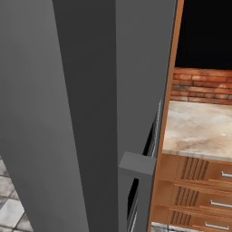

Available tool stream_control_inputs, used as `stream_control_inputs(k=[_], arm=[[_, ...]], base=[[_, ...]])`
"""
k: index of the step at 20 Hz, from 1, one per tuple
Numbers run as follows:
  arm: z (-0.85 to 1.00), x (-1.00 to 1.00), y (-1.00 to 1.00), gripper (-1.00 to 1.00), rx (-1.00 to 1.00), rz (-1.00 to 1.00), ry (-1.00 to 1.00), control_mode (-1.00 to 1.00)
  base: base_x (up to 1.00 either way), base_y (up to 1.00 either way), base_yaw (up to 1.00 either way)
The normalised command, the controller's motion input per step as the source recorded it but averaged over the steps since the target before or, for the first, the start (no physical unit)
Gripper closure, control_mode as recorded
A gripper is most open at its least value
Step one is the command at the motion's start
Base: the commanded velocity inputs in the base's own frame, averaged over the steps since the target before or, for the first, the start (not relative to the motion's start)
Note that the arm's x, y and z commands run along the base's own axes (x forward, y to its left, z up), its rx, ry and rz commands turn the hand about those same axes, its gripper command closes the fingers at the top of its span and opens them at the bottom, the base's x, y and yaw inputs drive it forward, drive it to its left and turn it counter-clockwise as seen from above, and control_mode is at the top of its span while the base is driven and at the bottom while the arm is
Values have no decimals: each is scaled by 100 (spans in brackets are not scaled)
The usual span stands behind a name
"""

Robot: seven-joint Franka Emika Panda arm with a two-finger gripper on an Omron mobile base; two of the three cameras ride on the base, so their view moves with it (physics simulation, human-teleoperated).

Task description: Pick the mango and banana from the fridge and place them on the plate next to the blender to make a fruit smoothie.

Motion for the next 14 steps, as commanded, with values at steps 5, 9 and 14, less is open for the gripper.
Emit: stream_control_inputs(k=[5,9,14], arm=[[-35,-100,4,100,2,0,-35,-100],[-36,-100,15,100,6,-1,-22,-100],[40,-100,3,100,12,-10,-4,-100]], base=[[0,0,0],[0,0,0],[0,0,0]])
